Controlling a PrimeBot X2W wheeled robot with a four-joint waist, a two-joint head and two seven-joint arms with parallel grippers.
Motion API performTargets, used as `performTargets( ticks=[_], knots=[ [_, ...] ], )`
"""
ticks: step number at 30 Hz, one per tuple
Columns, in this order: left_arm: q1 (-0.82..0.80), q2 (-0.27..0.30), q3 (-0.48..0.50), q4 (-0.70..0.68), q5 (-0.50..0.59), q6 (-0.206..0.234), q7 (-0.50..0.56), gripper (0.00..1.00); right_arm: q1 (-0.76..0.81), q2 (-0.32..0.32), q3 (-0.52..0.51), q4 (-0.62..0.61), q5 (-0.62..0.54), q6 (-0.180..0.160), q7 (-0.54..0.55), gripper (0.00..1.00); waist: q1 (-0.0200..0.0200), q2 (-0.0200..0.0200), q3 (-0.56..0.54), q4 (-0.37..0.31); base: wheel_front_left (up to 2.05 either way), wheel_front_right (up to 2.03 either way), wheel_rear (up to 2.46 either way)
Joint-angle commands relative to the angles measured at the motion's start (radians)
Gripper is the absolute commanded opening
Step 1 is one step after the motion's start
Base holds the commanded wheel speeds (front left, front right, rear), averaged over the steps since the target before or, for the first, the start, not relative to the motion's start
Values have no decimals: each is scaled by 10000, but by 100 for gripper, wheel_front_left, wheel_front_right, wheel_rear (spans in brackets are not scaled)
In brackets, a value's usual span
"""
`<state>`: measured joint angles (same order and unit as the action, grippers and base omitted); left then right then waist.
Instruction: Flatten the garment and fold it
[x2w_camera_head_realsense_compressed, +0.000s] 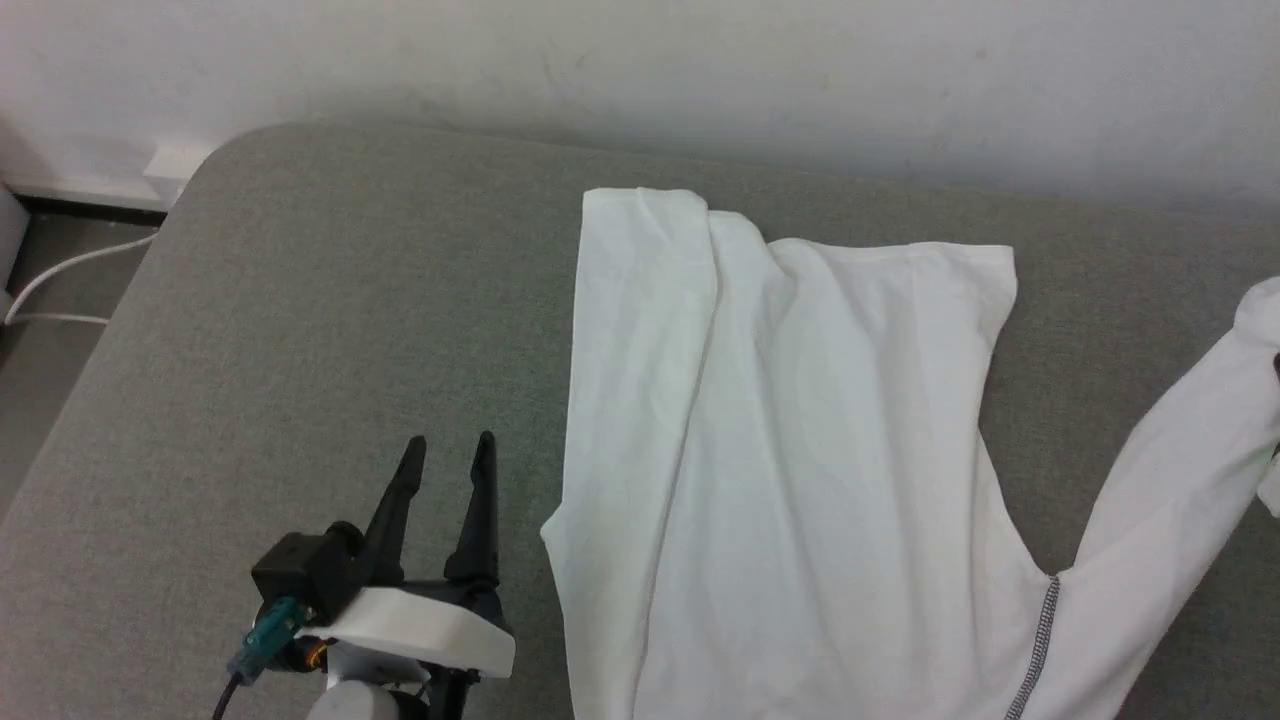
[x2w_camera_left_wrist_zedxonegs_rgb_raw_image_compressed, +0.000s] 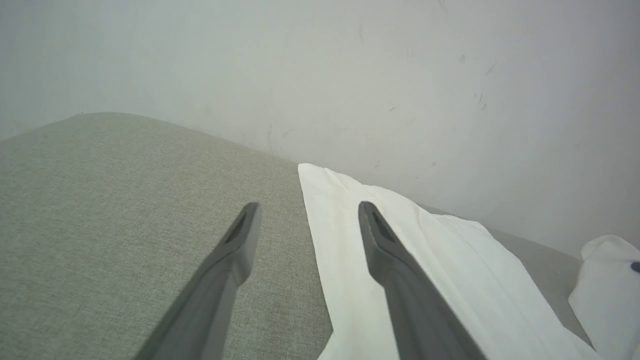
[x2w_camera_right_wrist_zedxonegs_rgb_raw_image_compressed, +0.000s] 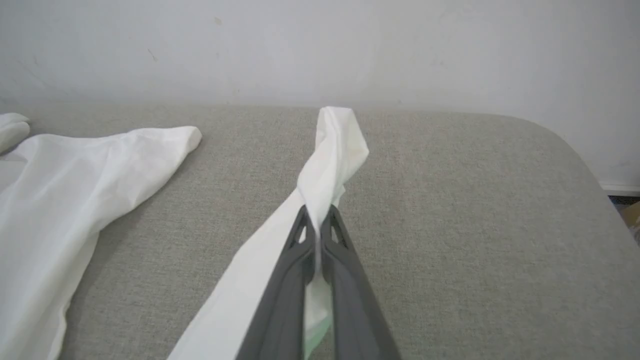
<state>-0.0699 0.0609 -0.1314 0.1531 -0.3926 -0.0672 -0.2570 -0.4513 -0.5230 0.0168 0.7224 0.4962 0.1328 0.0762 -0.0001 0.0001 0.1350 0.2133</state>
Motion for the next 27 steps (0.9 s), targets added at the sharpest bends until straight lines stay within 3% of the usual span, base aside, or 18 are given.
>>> performTargets(
  ticks=[1, 7, 12, 16, 20, 27],
  knots=[
    [153, -46, 87, 41, 70, -80, -47, 100, 182, 147, -145, -465, -48, -21, -195, 0, 1, -1, -475, -314, 0, 0, 0],
    [499, -56, 262, 74, 58, -175, -47, 100, 966, 1082, -464, -3013, -914, -21, -196, 0, 1, -1, -890, -256, 0, 0, 0],
    [757, -59, 339, 73, 43, -244, -47, 100, 2047, 2599, -303, -5720, -2045, -21, 454, 0, 1, -1, -1095, 32, 0, 0, 0],
    [899, -63, 356, 97, -20, -276, -47, 100, 2808, 3777, 634, -7046, -2736, -21, 978, 0, 1, -1, -1170, 294, 0, 0, 0],
    [1000, -64, 351, 143, -109, -312, -47, 100, 3048, 4313, 1657, -6745, -3235, -21, 1075, 0, 1, -1, -1180, 516, 0, 0, 0],
    [881, -74, 203, 177, -184, -337, -47, 100, 2621, 4441, 2974, -4164, -4513, -21, 630, 0, 1, -1, -1003, 1027, 0, 0, 0]
  ],
)
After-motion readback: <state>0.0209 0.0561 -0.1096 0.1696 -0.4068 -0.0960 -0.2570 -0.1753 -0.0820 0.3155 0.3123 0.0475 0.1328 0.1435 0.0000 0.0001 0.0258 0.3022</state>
